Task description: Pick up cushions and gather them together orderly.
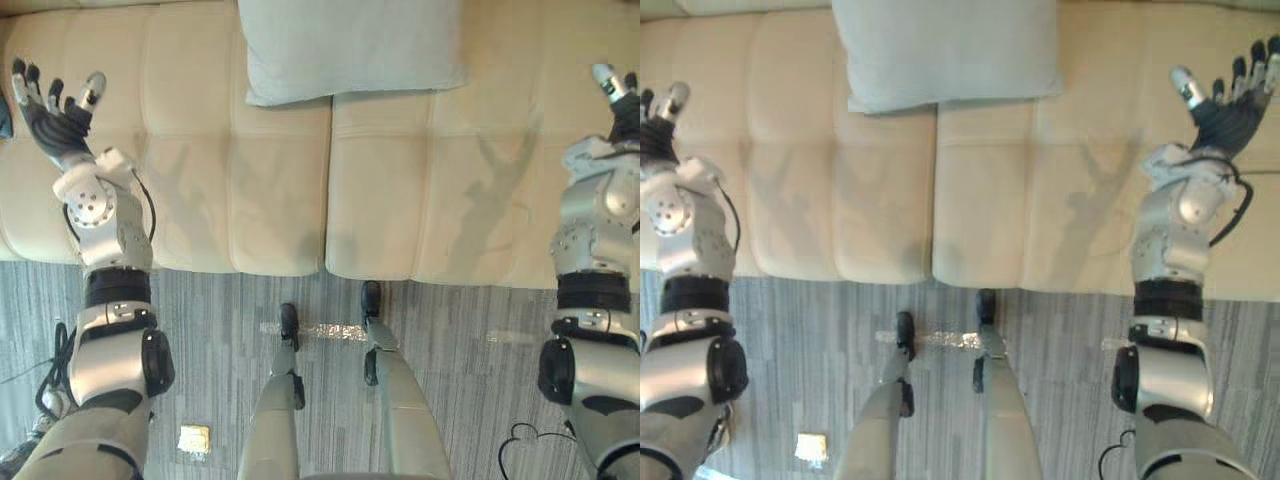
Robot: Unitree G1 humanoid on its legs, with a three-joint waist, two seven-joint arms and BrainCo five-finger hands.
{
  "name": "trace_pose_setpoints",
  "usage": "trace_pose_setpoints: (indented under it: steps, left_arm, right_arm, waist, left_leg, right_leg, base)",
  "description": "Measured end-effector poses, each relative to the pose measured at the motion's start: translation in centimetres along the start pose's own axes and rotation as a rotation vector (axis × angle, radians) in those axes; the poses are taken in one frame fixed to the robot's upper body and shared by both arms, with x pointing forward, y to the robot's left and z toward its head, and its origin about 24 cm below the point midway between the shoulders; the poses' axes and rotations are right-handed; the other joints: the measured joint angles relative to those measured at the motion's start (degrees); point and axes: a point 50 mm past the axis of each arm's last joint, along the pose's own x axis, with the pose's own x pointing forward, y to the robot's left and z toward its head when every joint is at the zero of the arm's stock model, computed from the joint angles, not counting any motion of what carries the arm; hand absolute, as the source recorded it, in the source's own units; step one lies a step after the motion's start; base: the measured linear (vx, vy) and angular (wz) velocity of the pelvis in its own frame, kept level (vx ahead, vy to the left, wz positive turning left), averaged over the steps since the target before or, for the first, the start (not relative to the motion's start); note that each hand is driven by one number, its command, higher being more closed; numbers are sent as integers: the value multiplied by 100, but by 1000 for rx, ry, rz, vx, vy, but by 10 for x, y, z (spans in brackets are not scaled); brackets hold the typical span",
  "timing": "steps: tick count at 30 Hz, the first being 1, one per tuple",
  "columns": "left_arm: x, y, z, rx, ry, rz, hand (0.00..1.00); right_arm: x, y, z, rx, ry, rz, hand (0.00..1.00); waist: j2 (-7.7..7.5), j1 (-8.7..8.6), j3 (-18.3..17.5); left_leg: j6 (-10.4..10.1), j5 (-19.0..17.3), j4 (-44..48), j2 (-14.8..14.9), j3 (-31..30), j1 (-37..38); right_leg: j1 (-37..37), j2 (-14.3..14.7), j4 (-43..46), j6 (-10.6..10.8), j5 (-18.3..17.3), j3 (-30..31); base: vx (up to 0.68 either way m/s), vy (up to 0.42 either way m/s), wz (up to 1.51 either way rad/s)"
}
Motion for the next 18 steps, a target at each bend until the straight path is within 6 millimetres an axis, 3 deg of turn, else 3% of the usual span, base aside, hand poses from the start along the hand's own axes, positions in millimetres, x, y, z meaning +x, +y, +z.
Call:
trace_pose_setpoints:
  steps: [4,8,9,10,11,17,18]
  left_arm:
    - [-45,8,-37,53,106,-68,0]
    - [-136,3,-92,101,346,-227,0]
    - [-145,4,-97,110,373,-244,0]
    - [-180,7,-113,148,481,-311,0]
    - [-191,9,-117,168,509,-334,0]
    - [-301,57,-164,342,963,-347,0]
    - [-311,61,-166,350,1005,-336,0]
  right_arm:
    - [-46,-14,-34,-112,98,55,0]
    - [-130,-21,-83,-219,319,161,0]
    - [-138,-23,-87,-232,342,169,0]
    - [-170,-32,-102,-282,447,195,0]
    - [-180,-35,-106,-310,478,206,0]
    - [-289,-62,-149,-470,887,266,0]
    - [-297,-64,-152,-469,924,262,0]
  waist:
    - [-33,-19,-18]
    - [-89,-33,-52]
    - [-91,-36,-62]
    - [-100,-34,-79]
    - [-112,-33,-100]
    - [-232,-26,-653]
    - [-233,-24,-698]
  left_leg:
    - [-46,-48,12,59,11,390]
    - [-12,-269,133,121,19,1063]
    - [0,-288,138,119,22,1130]
    - [24,-390,180,106,49,1473]
    - [36,-415,182,97,86,1576]
    - [156,-785,363,62,297,2408]
    - [158,-806,362,64,310,2472]
  right_leg:
    - [437,60,-124,-23,26,-12]
    - [1173,124,-182,-51,-17,-17]
    - [1244,123,-186,-50,-27,-16]
    - [1584,119,-194,-32,-86,9]
    - [1674,113,-190,-11,-113,24]
    - [2552,79,-286,51,-343,154]
    - [2627,78,-330,37,-352,154]
  base:
    - [19,18,-9]
    - [77,11,-12]
    - [118,34,-14]
    - [113,44,-13]
    - [124,68,-20]
    - [50,66,-13]
    - [27,61,-14]
